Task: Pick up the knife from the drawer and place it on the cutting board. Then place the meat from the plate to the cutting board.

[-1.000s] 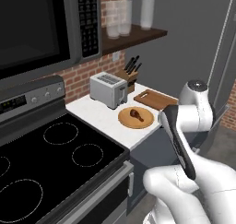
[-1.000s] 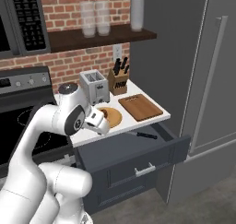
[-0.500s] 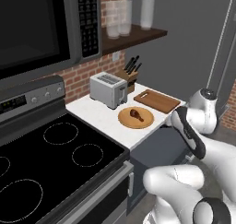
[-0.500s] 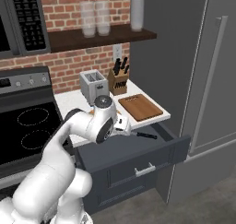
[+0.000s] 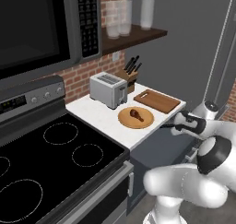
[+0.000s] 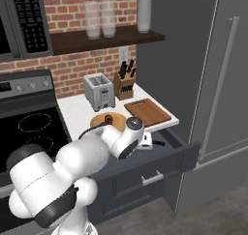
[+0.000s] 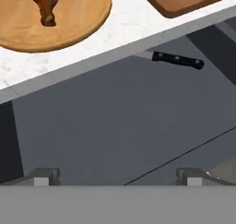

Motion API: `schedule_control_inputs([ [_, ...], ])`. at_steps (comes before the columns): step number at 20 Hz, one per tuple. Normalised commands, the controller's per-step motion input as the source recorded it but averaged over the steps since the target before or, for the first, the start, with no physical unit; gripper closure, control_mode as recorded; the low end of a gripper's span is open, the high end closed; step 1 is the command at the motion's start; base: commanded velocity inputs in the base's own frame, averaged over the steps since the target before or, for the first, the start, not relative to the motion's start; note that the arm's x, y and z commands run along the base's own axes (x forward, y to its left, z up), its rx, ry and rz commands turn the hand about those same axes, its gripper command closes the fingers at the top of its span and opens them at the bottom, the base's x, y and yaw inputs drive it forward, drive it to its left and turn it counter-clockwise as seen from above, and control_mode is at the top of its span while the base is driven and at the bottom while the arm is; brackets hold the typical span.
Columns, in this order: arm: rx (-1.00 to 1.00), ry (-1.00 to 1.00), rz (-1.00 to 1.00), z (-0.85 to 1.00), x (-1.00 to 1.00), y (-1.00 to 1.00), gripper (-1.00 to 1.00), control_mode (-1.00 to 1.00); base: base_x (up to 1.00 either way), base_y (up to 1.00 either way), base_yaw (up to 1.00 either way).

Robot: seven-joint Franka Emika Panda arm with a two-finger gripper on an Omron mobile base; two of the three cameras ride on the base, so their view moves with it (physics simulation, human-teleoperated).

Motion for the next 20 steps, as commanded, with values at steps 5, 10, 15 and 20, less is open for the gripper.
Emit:
schedule_control_inputs([
  [5,0.00,0.19,0.08,-0.43,0.56,-0.08,-1.00,-1.00,0.00,0.00,0.00],
  [10,0.00,0.12,0.04,-0.34,0.53,0.00,-1.00,-1.00,0.00,0.00,0.00],
  [15,0.00,0.02,0.05,-0.43,0.26,-0.05,-1.00,-1.00,0.00,0.00,0.00],
  [20,0.00,0.00,0.06,-0.68,0.05,-0.08,-1.00,-1.00,0.00,0.00,0.00],
])
